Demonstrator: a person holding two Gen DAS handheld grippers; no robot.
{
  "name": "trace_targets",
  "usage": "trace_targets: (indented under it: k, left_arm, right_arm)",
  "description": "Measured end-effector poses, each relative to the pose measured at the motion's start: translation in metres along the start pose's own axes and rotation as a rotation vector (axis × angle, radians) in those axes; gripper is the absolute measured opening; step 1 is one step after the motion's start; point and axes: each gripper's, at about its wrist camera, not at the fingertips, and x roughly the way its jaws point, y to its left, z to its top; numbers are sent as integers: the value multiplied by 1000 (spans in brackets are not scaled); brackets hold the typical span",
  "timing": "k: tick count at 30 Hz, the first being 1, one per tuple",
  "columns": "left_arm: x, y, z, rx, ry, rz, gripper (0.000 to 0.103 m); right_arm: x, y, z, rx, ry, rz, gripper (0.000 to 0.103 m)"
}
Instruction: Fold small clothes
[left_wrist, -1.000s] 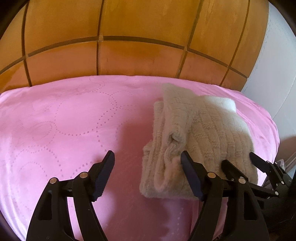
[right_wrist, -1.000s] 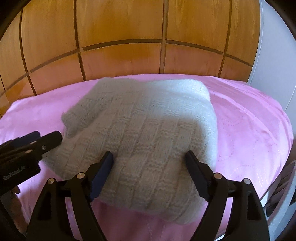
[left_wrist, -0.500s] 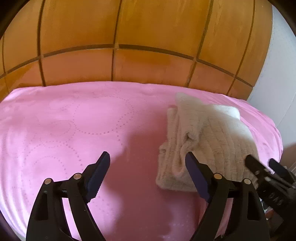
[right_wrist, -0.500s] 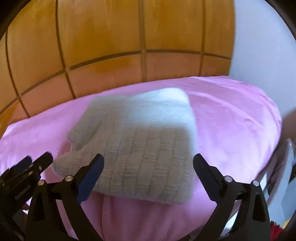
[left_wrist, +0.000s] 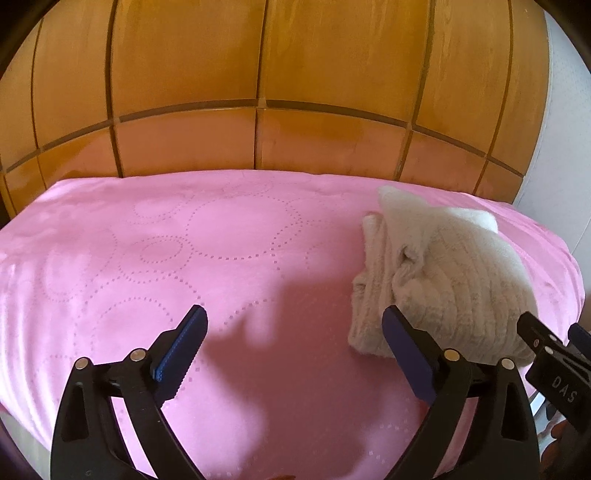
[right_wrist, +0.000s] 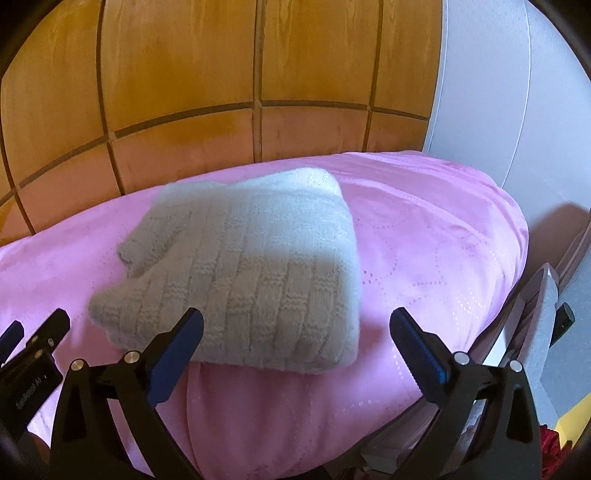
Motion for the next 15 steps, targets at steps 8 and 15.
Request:
trace_targets:
  k: [8,15]
  left_arm:
    - [-4,-12,-1,43,-7,16,99]
    - [-3,-19,-3,48,2,15,99]
  right_arm:
    - [1,2,-6,-3,-1,20,101]
    - [3,2,-7,-4,4,36,101]
